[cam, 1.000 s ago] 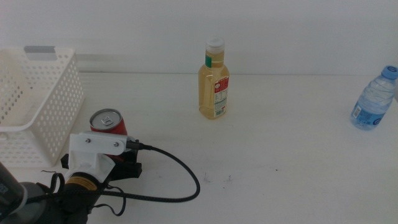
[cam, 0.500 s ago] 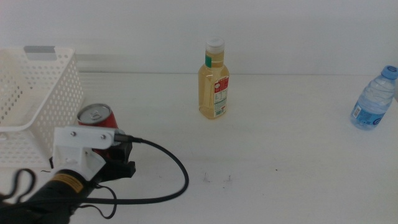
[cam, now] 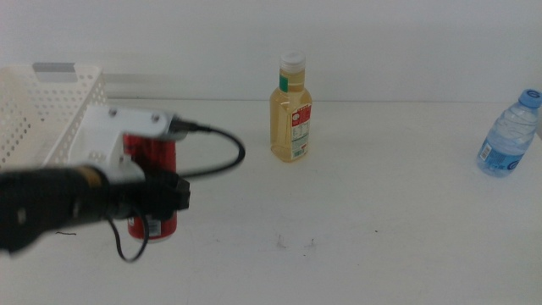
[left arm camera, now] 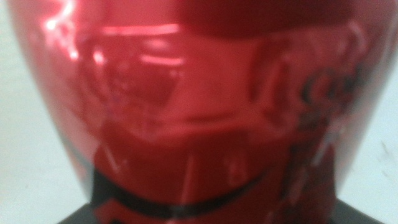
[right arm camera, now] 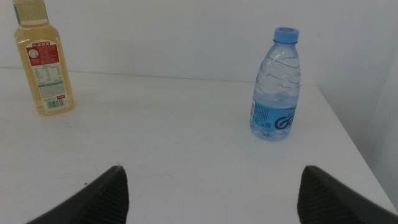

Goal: Use arms to grab the bottles and put them into the dustbin to the left of the table.

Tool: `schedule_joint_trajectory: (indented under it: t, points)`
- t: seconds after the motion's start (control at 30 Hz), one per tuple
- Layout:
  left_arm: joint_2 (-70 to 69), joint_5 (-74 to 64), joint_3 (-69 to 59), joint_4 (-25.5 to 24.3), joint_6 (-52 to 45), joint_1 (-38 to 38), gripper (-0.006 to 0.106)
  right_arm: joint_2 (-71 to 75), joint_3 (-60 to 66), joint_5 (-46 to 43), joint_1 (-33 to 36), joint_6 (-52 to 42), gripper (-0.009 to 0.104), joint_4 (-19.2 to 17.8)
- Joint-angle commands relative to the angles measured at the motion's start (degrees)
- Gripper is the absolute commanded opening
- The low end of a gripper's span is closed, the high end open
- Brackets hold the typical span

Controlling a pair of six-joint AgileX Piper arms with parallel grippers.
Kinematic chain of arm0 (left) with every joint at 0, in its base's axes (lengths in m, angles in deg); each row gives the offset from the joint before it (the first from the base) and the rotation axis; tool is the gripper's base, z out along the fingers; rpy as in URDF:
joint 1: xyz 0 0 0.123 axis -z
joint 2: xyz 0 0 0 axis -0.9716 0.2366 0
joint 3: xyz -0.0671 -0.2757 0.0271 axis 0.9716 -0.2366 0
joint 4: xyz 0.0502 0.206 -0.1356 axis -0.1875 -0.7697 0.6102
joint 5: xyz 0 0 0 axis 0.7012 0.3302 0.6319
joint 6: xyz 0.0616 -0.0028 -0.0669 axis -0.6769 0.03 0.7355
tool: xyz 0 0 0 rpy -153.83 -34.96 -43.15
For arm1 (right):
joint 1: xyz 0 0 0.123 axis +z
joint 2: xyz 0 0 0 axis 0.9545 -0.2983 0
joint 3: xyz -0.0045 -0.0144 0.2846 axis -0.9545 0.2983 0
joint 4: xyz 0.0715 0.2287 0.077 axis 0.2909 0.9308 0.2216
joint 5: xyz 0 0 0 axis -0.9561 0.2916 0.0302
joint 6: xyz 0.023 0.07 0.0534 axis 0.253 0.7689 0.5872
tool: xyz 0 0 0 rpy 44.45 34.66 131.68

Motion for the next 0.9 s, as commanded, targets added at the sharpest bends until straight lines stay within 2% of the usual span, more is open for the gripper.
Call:
schedule_joint_trajectory:
  t: [0.0, 0.13, 0.2, 0.3, 0.43, 0.73, 0.87]
  points:
    - [-1.0, -10.4, 7.1, -0.6, -1.4, -0.3, -0.002, 0.3, 0.2, -0.3, -0.5, -0.4, 0.088, -0.4]
    - [0.5, -33.9, 22.0, 0.2, -11.8, -6.7, -0.002, 0.3, 0.2, -0.3, -0.5, -0.4, 0.088, -0.4]
    - [2.3, -37.6, 28.7, 0.2, -16.3, -12.2, -0.002, 0.3, 0.2, -0.3, -0.5, -0.4, 0.088, -0.4]
    - [6.9, -44.0, 40.2, 0.2, -17.9, -20.0, -0.002, 0.3, 0.2, -0.3, -0.5, -0.4, 0.088, -0.4]
    - [15.3, -56.4, 53.1, 2.8, -21.3, -28.2, -0.002, 0.3, 0.2, -0.3, -0.5, -0.4, 0.088, -0.4]
    - [31.2, -57.9, 65.4, 1.9, -24.6, -37.3, -0.002, 0.3, 0.2, -0.3, -0.5, -0.4, 0.088, -0.4]
    - [36.3, -57.9, 65.7, 6.0, -27.0, -39.5, -0.002, 0.3, 0.2, -0.3, -0.5, -0.4, 0.088, -0.4]
